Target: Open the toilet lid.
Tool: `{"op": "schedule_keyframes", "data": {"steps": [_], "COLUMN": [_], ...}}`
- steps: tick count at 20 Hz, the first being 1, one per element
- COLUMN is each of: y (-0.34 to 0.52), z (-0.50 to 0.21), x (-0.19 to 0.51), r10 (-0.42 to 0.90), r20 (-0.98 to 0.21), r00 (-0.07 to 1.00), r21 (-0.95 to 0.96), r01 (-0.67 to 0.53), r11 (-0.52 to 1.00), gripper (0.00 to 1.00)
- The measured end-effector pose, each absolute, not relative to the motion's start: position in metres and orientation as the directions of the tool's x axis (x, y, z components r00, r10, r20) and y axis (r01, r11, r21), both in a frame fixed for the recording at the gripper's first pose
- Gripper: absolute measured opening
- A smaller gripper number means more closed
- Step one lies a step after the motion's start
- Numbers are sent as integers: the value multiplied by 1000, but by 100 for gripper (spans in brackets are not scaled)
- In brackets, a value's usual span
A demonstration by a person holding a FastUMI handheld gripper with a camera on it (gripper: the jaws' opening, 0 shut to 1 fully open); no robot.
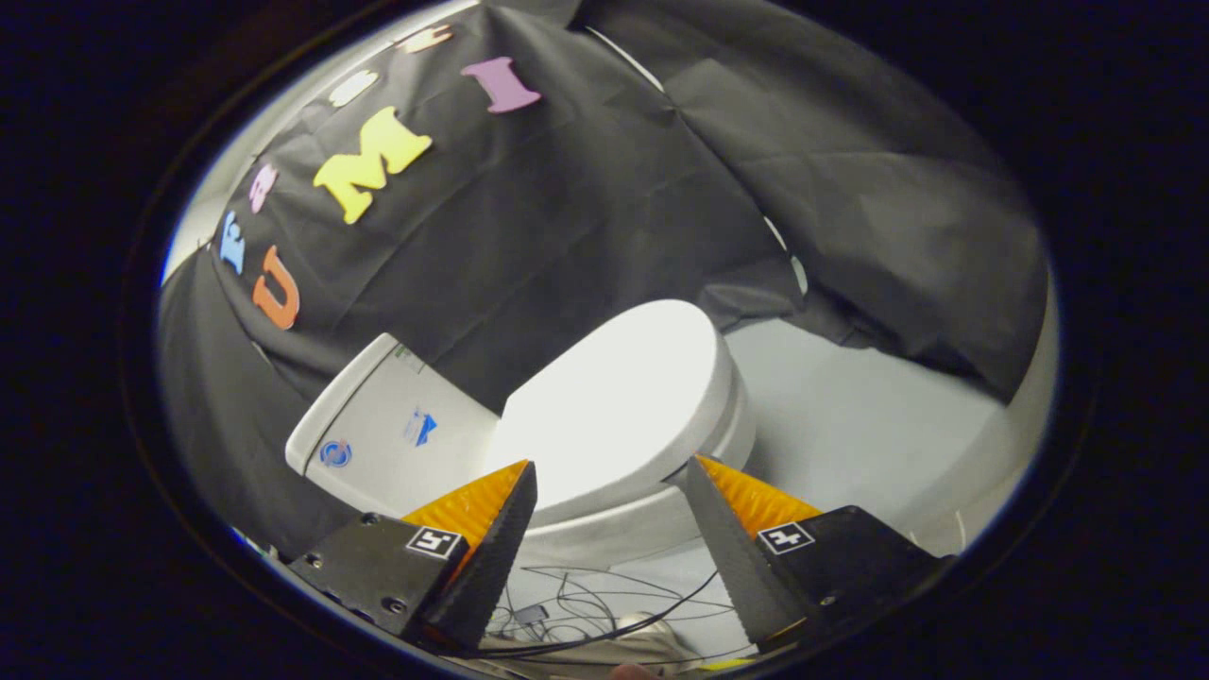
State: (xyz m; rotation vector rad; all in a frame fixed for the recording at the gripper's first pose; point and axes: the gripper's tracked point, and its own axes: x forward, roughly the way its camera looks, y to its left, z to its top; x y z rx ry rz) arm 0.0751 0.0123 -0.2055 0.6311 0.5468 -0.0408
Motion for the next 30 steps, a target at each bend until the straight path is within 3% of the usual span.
{"op": "schedule_keyframes", "data": {"steps": [22, 30], "y": [-8, -12], "z": [-265, -290], "x": [110, 120], "r10": [232, 299], "r20": [-531, -560], "r00": [815, 773], "r21": [755, 805], "r01": [331, 420], "r11": [566, 420], "gripper": [98, 92]}}
